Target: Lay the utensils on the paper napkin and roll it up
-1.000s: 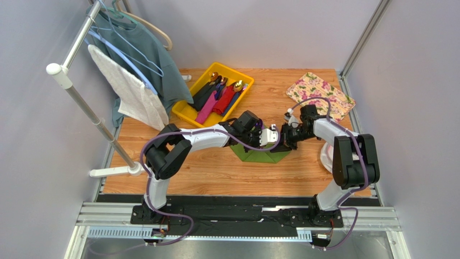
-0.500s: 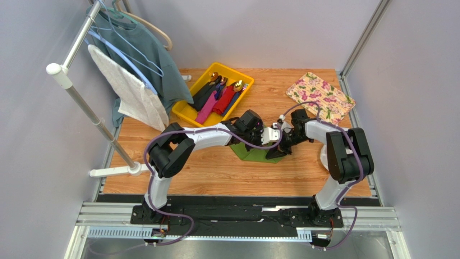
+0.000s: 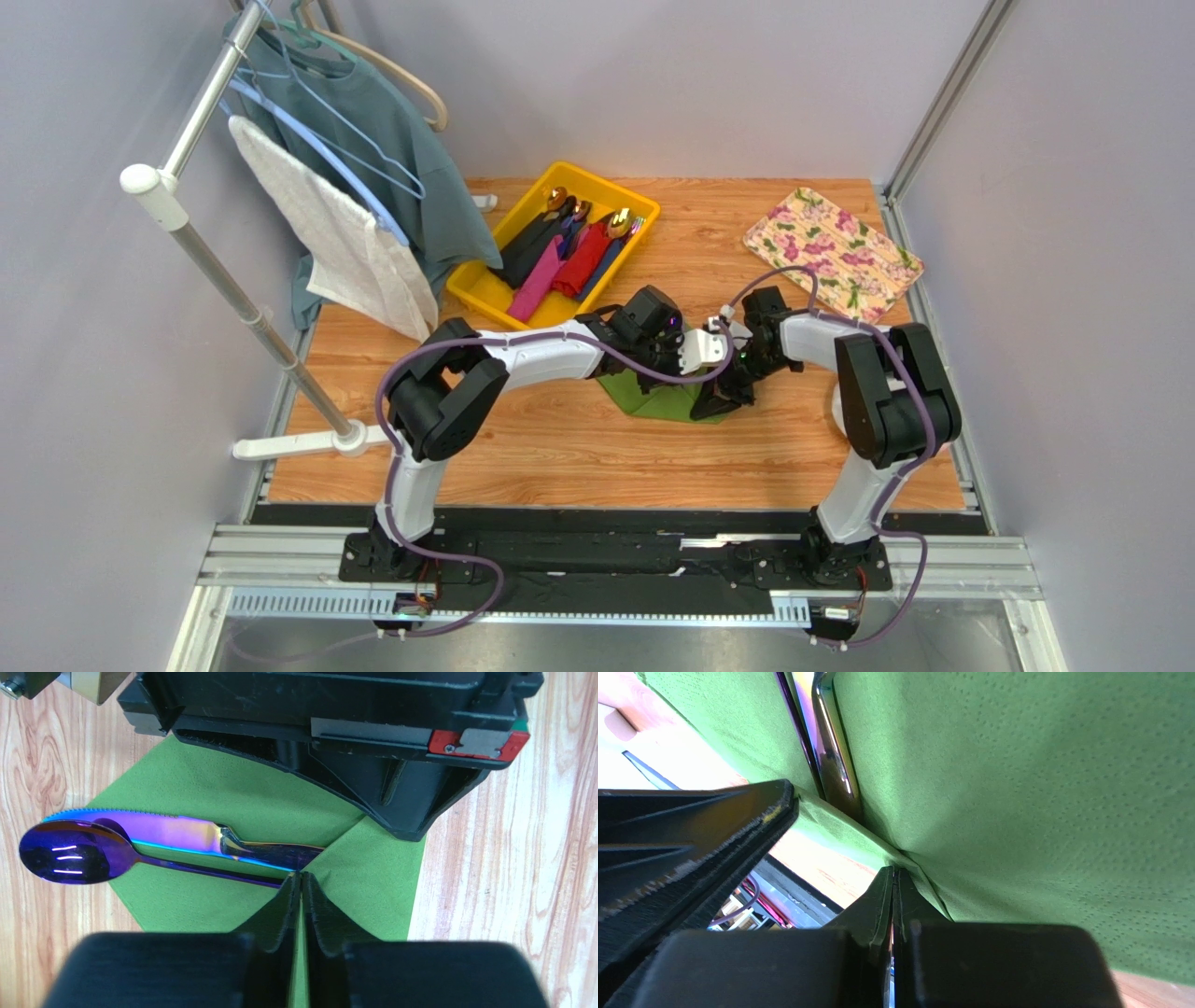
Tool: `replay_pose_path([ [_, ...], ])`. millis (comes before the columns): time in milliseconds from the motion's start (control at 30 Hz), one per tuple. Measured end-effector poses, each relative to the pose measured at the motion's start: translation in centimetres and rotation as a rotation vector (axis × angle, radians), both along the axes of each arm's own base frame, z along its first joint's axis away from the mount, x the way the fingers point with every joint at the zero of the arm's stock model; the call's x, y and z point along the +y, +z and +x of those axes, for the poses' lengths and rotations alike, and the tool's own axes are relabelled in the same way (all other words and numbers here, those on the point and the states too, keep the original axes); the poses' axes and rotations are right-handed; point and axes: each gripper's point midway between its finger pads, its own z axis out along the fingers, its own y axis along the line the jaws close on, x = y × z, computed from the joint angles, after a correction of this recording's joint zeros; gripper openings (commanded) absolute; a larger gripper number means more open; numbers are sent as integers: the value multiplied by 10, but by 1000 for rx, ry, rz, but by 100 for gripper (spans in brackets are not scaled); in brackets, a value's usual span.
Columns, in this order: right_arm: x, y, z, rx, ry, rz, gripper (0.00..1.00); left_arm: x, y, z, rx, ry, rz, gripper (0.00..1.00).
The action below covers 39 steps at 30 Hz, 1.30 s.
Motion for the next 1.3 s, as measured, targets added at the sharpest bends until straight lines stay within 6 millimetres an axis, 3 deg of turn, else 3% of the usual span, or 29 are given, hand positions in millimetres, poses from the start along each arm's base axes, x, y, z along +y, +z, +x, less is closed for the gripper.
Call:
replay_pose_path([
  [33, 0, 0, 0, 1, -2, -4, 0, 1, 0, 1, 11, 13, -2, 30],
  [67, -1, -1, 0, 2, -4, -8, 0, 1, 0, 0, 25, 29, -5, 32],
  [200, 0, -2, -1, 19, -13, -7, 0, 10, 7, 3, 99, 108, -32, 35],
  [400, 0, -2, 0, 27, -21, -8, 0, 46, 64, -9, 329, 267, -186, 33],
  [500, 1, -2, 0, 29, -24, -8, 0, 48, 84, -38, 511, 291, -265, 32],
  [600, 1, -2, 0, 29, -24, -8, 0, 44, 74, -69, 713, 311, -271, 32],
  [733, 1, -2, 0, 28, -24, -8, 0, 40, 49, -88, 897, 358, -215, 29],
  [1000, 1, -2, 0, 28, -24, -8, 0, 23, 24, -73, 1027, 452, -190, 23],
  [1300, 1, -2, 0, 28, -23, -9, 0, 26, 2, -57, 1046, 538, -173, 21],
])
